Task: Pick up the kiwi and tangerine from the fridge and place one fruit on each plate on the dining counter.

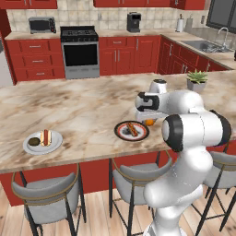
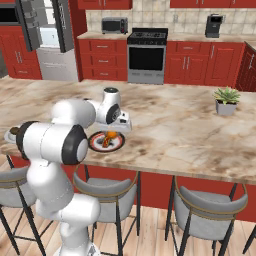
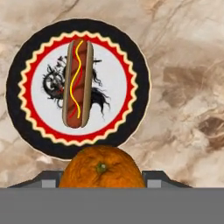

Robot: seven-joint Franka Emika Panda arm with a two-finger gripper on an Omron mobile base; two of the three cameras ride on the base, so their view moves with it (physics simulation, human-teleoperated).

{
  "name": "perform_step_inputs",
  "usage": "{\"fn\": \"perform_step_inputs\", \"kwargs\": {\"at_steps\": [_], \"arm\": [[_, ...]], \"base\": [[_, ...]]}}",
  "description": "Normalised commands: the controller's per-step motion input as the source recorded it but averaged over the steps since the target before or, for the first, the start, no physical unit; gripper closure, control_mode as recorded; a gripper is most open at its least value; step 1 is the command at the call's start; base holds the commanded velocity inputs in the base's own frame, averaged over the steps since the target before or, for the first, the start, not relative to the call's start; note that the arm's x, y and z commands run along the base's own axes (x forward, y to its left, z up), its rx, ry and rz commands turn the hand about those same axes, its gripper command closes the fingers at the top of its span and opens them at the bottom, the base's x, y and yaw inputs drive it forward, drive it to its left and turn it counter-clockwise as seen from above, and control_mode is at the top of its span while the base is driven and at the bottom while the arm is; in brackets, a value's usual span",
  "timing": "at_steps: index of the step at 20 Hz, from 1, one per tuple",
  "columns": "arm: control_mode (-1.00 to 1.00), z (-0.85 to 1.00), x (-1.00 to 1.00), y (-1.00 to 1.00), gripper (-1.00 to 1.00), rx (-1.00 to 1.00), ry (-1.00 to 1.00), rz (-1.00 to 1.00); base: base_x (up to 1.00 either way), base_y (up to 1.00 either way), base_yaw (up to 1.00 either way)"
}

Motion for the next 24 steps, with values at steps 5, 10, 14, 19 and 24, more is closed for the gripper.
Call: {"fn": "perform_step_inputs", "kwargs": {"at_steps": [5, 10, 14, 19, 24], "arm": [[-1.0, -0.52, 0.44, 0.09, 1.0, -0.04, 0.07, 0.07], [-1.0, -0.33, 0.39, 0.02, 1.0, -0.02, 0.0, 0.07], [-1.0, -0.2, 0.37, 0.0, 1.0, -0.01, 0.0, 0.07], [-1.0, -0.24, 0.17, 0.06, -1.0, 0.0, 0.0, 0.05], [-1.0, -0.04, 0.0, 0.02, -1.0, 0.0, 0.0, 0.01]], "base": [[0.0, 0.0, 0.0], [0.0, 0.0, 0.0], [0.0, 0.0, 0.0], [0.0, 0.0, 0.0], [0.0, 0.0, 0.0]]}}
